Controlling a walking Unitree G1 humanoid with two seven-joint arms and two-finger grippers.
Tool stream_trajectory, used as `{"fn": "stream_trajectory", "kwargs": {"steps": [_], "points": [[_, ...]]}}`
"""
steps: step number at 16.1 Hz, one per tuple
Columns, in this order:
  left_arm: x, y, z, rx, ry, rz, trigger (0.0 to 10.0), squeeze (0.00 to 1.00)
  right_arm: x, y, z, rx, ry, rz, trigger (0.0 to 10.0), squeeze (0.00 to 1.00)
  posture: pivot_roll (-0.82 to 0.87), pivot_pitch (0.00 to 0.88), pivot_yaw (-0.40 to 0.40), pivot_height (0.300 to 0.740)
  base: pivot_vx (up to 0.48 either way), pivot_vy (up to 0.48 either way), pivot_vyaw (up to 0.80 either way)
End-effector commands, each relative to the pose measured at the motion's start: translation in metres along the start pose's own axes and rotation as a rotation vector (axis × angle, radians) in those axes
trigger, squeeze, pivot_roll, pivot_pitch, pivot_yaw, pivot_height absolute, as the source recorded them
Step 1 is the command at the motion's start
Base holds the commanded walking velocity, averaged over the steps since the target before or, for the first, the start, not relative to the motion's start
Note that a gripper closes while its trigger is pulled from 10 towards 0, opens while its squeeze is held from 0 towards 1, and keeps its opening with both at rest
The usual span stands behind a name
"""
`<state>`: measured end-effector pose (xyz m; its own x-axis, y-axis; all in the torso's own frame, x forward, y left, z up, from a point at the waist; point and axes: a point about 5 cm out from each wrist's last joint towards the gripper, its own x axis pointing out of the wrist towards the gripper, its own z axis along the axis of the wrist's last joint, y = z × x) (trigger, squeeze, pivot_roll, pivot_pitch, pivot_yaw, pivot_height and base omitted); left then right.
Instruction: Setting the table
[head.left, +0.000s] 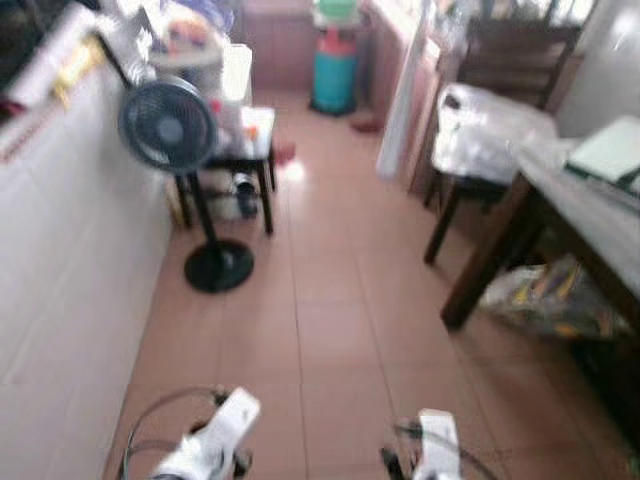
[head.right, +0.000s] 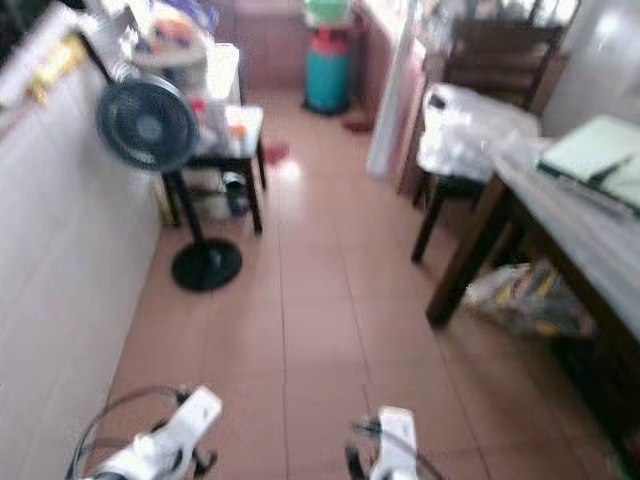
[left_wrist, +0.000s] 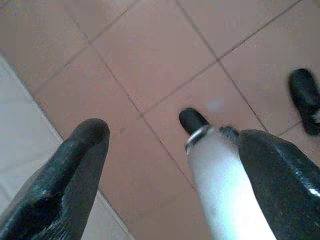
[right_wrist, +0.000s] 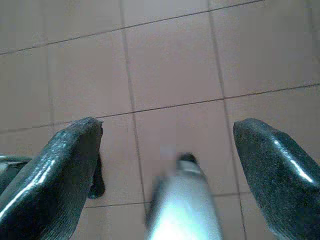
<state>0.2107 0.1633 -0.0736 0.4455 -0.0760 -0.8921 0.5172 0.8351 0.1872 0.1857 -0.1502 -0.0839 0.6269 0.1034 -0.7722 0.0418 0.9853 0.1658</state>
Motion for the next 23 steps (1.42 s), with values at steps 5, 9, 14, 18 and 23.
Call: {"fn": "stream_trajectory", "kwargs": {"steps": [5, 9, 14, 18, 23], "points": [[0.0002, -0.0027, -0.0010, -0.026, -0.002, -0.020, 10.0, 0.00, -0.0027, -0.0065, -0.0079, 0.007, 0.023, -0.020, 10.0, 0.00, 0.03, 0.023, -0.002, 0.740, 0.000, 0.000, 0.00], [0.0001, -0.0028, -0.0025, -0.028, 0.001, -0.029, 10.0, 0.00, -0.0033, -0.0069, -0.0102, 0.017, 0.029, -0.024, 10.0, 0.00, 0.02, 0.031, 0.002, 0.740, 0.000, 0.352, 0.00], [0.0000, -0.0025, -0.0039, -0.021, 0.008, -0.032, 10.0, 0.00, -0.0033, -0.0062, -0.0107, 0.018, 0.031, -0.021, 10.0, 0.00, 0.02, 0.032, 0.001, 0.740, 0.000, 0.469, 0.00], [-0.0003, -0.0013, -0.0049, -0.014, 0.010, -0.033, 10.0, 0.00, -0.0030, -0.0046, -0.0107, 0.025, 0.030, -0.017, 10.0, 0.00, 0.03, 0.036, 0.006, 0.740, 0.000, 0.468, 0.00], [-0.0004, -0.0012, -0.0057, -0.007, 0.010, -0.035, 10.0, 0.00, -0.0034, -0.0056, -0.0115, 0.027, 0.028, -0.030, 10.0, 0.00, 0.02, 0.038, 0.006, 0.740, 0.000, 0.342, 0.00]]}}
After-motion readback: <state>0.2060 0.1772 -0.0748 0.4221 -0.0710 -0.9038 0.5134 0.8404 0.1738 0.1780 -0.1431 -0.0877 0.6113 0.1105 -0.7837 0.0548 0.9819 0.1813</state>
